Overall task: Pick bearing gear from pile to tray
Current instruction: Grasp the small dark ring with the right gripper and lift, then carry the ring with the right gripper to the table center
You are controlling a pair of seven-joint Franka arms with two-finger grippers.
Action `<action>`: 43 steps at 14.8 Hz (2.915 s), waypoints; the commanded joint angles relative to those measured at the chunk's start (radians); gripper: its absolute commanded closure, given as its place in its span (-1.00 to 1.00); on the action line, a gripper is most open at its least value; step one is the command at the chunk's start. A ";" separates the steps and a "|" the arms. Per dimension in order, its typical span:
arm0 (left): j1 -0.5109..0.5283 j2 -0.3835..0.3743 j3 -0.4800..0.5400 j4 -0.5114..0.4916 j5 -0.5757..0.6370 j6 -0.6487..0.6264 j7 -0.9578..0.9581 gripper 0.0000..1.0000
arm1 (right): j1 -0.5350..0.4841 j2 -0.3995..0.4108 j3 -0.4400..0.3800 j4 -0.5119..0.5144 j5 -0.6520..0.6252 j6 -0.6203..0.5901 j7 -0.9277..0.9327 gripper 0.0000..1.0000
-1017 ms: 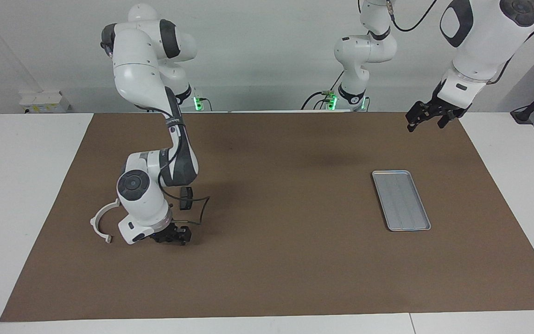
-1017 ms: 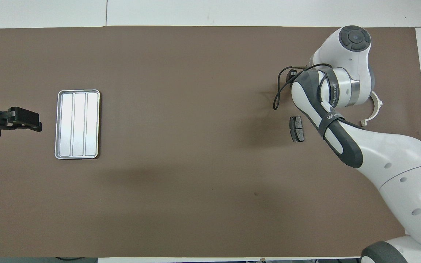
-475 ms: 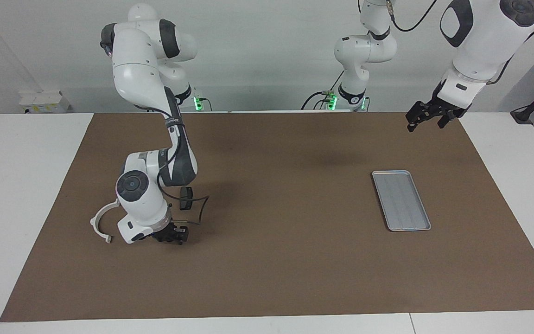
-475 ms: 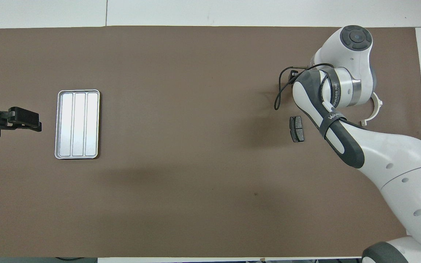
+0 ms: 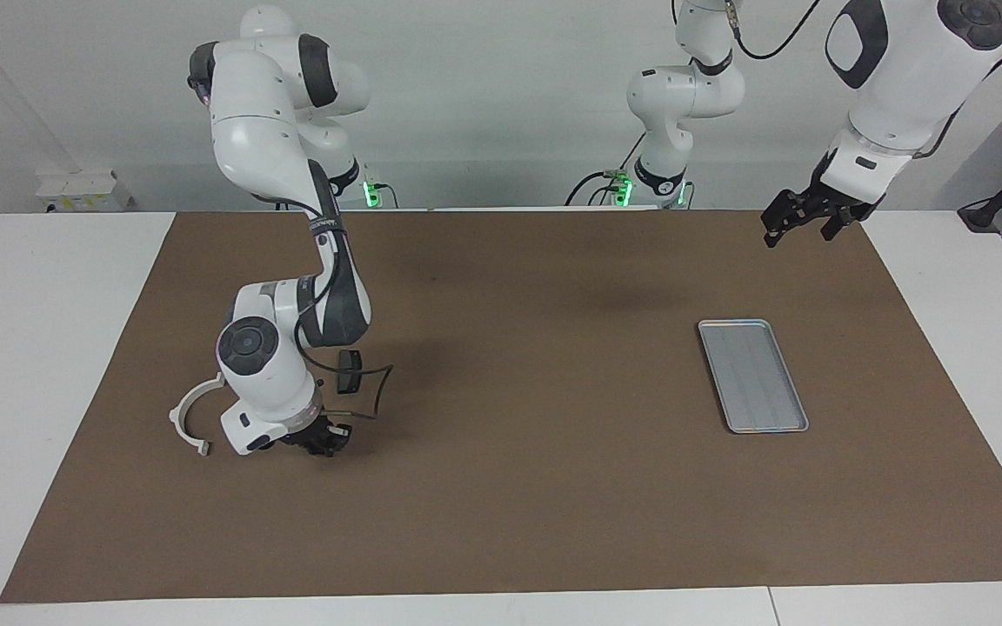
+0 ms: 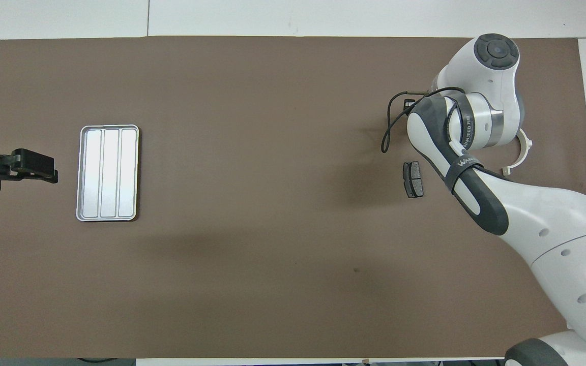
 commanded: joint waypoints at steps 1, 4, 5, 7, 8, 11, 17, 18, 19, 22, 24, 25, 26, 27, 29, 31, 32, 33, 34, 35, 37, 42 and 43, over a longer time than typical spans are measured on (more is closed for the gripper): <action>0.000 -0.010 0.001 -0.007 -0.011 -0.001 0.002 -1.00 | -0.016 0.007 -0.001 -0.023 0.002 -0.006 0.005 1.00; 0.000 -0.010 0.001 -0.007 -0.010 -0.001 0.002 -1.00 | -0.013 -0.005 -0.004 -0.008 -0.015 -0.043 -0.001 1.00; 0.000 -0.010 0.002 -0.007 -0.010 -0.001 0.002 -1.00 | -0.013 -0.033 -0.002 0.001 -0.030 -0.087 -0.002 1.00; 0.000 -0.010 0.002 -0.007 -0.010 -0.001 0.002 -1.00 | -0.011 -0.082 0.001 0.032 -0.040 -0.187 -0.021 1.00; 0.000 -0.010 0.002 -0.007 -0.010 -0.001 0.002 -1.00 | -0.002 -0.126 0.001 0.041 -0.038 -0.242 -0.036 1.00; 0.000 -0.010 0.002 -0.007 -0.010 -0.001 0.002 -1.00 | 0.030 -0.212 0.021 0.136 -0.024 -0.484 -0.028 1.00; 0.000 -0.010 0.002 -0.007 -0.010 -0.001 0.002 -1.00 | 0.223 -0.278 0.064 0.253 0.094 -0.651 0.500 1.00; 0.000 -0.010 0.001 -0.007 -0.010 -0.001 0.002 -1.00 | 0.266 -0.278 0.064 0.253 0.098 -0.626 0.601 1.00; 0.000 -0.010 0.002 -0.007 -0.010 -0.001 0.002 -1.00 | 0.297 -0.278 0.064 0.251 0.100 -0.603 0.683 1.00; 0.000 -0.010 0.001 -0.007 -0.010 -0.001 0.002 -1.00 | 0.409 -0.263 0.068 0.230 0.095 -0.514 0.873 1.00; 0.000 -0.010 0.001 -0.007 -0.010 -0.001 0.002 -1.00 | 0.449 -0.248 0.068 0.179 0.086 -0.426 0.948 1.00; 0.000 -0.010 0.001 -0.007 -0.010 -0.001 0.002 -1.00 | 0.466 -0.246 0.068 0.147 0.083 -0.384 0.965 1.00; 0.000 -0.010 0.002 -0.007 -0.010 -0.001 0.002 -1.00 | 0.473 -0.246 0.068 0.112 0.082 -0.337 0.981 1.00; 0.000 -0.010 0.002 -0.007 -0.010 -0.001 0.002 -1.00 | 0.484 -0.245 0.067 0.072 0.080 -0.294 0.992 1.00; 0.000 -0.010 0.001 -0.007 -0.010 -0.001 0.002 -1.00 | 0.503 -0.241 0.067 0.009 0.057 -0.211 1.018 1.00; 0.000 -0.010 0.001 -0.007 -0.010 -0.001 0.002 -1.00 | 0.535 -0.187 0.067 0.007 0.010 -0.158 1.077 1.00; 0.000 -0.010 0.002 -0.007 -0.010 -0.001 0.002 -1.00 | 0.556 -0.148 0.067 0.012 -0.027 -0.116 1.123 1.00; 0.000 -0.010 0.001 -0.007 -0.010 -0.001 0.002 -1.00 | 0.573 -0.114 0.068 0.012 -0.056 -0.071 1.159 1.00; 0.000 -0.010 0.002 -0.007 -0.010 -0.001 0.002 -1.00 | 0.575 -0.088 0.068 0.013 -0.070 -0.040 1.176 1.00; 0.000 -0.010 0.001 -0.007 -0.010 -0.001 0.002 -1.00 | 0.578 -0.068 0.067 0.013 -0.073 -0.017 1.177 1.00; 0.000 -0.010 0.001 -0.007 -0.011 -0.001 0.002 -1.00 | 0.586 -0.045 0.067 0.013 -0.073 0.020 1.182 1.00; 0.000 -0.010 0.001 -0.007 -0.010 -0.001 0.002 -1.00 | 0.582 -0.031 0.067 -0.005 -0.078 0.078 1.185 1.00; 0.000 -0.010 0.002 -0.007 -0.010 -0.001 0.002 -1.00 | 0.582 -0.031 0.067 -0.005 -0.080 0.078 1.185 1.00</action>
